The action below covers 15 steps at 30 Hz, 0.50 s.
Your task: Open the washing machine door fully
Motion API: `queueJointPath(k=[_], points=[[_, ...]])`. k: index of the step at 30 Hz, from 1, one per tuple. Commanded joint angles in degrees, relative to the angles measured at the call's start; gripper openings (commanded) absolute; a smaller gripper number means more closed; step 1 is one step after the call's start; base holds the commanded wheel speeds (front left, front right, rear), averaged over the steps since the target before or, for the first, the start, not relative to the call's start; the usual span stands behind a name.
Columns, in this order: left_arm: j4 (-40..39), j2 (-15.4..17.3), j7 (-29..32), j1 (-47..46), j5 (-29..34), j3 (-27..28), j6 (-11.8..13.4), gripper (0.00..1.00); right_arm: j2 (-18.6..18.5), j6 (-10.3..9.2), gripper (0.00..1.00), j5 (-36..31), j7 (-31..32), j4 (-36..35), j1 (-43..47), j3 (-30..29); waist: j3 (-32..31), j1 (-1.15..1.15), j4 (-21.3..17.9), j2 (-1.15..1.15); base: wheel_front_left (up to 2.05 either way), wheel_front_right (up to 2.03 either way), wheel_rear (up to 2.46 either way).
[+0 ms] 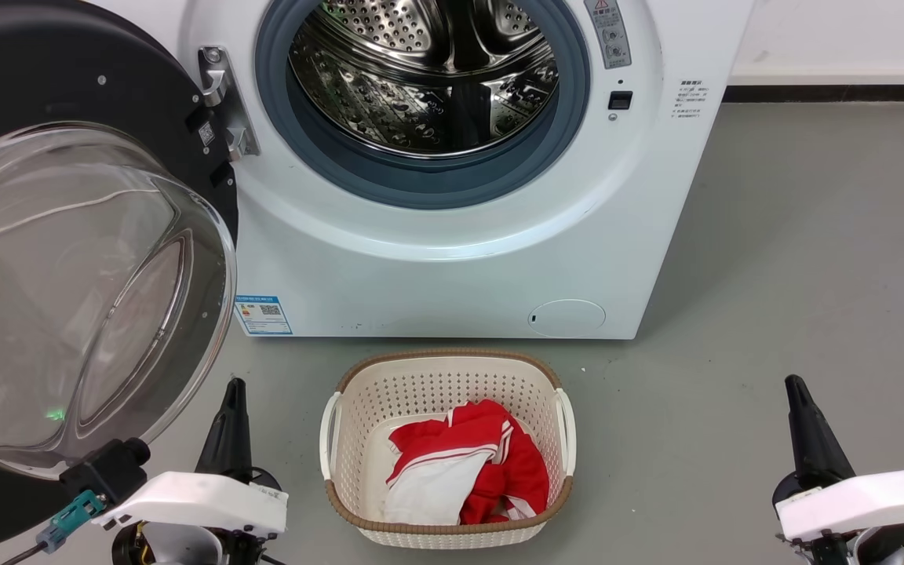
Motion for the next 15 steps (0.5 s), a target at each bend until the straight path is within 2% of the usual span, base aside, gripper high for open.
queueJointPath(k=[1,15], points=[[-0.46,0.10,0.46,-1.65,-2.20,0.38,-0.47,0.00,-0.06,-0.01,0.00,2.19,0.28,-0.34,-1.93,-0.23,-0.02,0.00,-0.01,0.00,0.00,0.00,0.00],[0.74,-0.09,3.13,-2.12,-13.17,1.66,-1.45,0.00,-0.06,-0.01,0.00,13.04,2.12,1.26,-2.93,-0.52,-0.25,0.00,-0.13,0.00,0.00,0.00,0.00]])
